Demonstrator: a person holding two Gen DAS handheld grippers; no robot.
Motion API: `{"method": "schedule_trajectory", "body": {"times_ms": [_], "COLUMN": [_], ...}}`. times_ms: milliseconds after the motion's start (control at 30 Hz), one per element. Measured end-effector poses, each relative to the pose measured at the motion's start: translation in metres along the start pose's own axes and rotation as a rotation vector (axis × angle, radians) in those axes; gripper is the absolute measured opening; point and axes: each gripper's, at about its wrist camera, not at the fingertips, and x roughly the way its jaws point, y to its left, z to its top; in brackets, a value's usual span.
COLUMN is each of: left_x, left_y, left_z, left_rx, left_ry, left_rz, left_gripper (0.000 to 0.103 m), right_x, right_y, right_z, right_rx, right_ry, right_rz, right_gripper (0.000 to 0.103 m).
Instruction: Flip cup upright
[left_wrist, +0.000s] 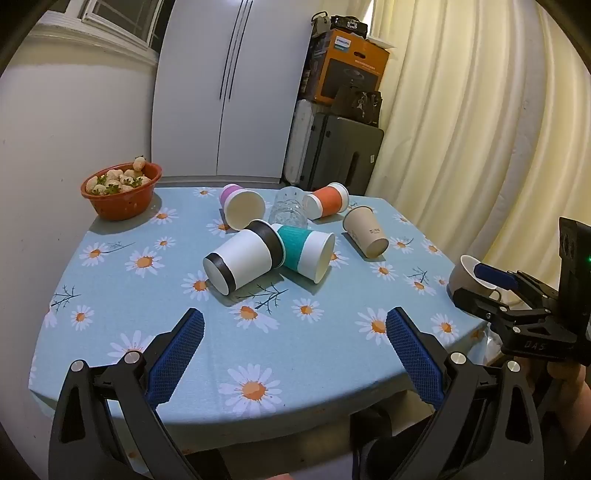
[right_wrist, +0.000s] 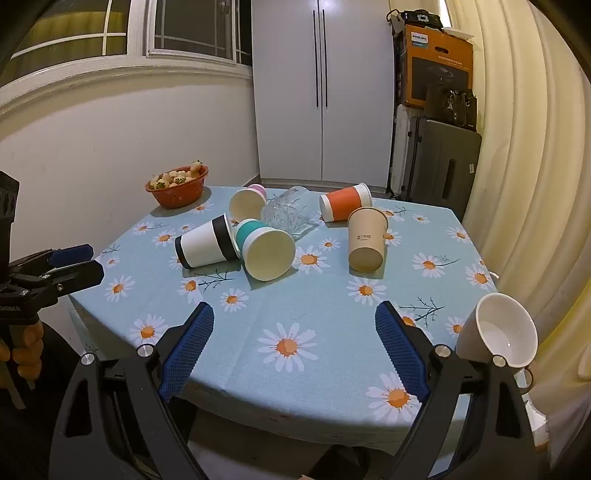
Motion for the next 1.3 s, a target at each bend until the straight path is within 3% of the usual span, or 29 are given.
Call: {"method": "schedule_trajectory", "body": {"times_ms": [1300], "left_x": [0.0037], "left_y": [-0.0028], "left_z": [-0.0050], "left_rx": [-0.003], "left_ry": [0.010], "left_rz": [-0.006], "left_gripper": [0.096], "right_x": [0.0079], "right_y": [0.0029], "right_z": [-0.0014], "right_rx": [-0.011], "right_ry": [0.030], "right_rz": [-0.018], "right_gripper": [0.088]}}
